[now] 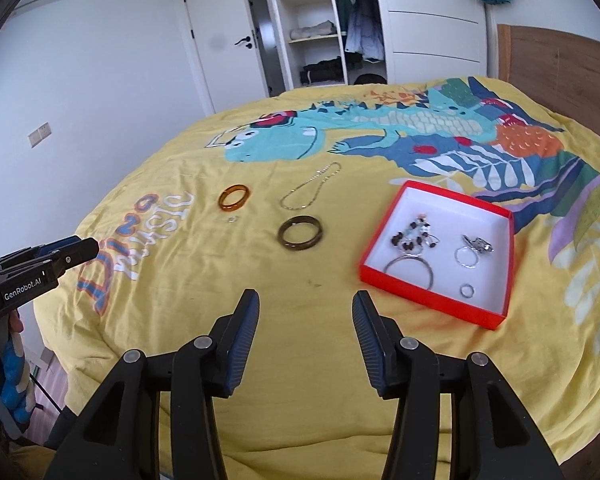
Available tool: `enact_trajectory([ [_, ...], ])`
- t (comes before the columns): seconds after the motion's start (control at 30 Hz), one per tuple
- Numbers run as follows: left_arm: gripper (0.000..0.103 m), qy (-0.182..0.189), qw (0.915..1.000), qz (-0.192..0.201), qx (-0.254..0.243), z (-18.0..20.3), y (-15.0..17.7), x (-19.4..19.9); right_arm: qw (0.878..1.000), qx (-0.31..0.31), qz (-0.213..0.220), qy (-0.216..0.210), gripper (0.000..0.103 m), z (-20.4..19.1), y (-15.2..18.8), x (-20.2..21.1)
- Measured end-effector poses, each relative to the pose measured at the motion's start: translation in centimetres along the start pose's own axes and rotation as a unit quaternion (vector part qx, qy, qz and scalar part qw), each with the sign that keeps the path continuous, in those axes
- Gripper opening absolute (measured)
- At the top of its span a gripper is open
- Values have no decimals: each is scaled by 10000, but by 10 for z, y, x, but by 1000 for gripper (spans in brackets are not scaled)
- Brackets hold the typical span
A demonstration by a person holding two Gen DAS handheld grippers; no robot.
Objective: Organize jewelry
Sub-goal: 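Move both tools toward the dark brown bangle and small silver ring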
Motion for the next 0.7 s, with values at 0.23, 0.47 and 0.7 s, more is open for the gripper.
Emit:
enact_trajectory([
  [0.23,37,-140,9997,128,129,-21,15,19,9997,227,-30,-110,51,-34,7,5],
  [0.47,37,-72,9993,204,313,-35,20,24,9992,345,-67,-164,52,-52,11,2],
  [0.7,37,45,9988,177,464,-44,19,16,9987,419,-222,-168,52,-62,16,-14],
])
Point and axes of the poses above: each gripper's, at about its wrist camera, not at the fingertips, and x roughly against the way its jaws point, z to its right, y to its underside, the point moved 7 cm from there along -x, roughly the way its jaws point, and after that the axes turned 5 degrees about -x, right-handed, at the moved point
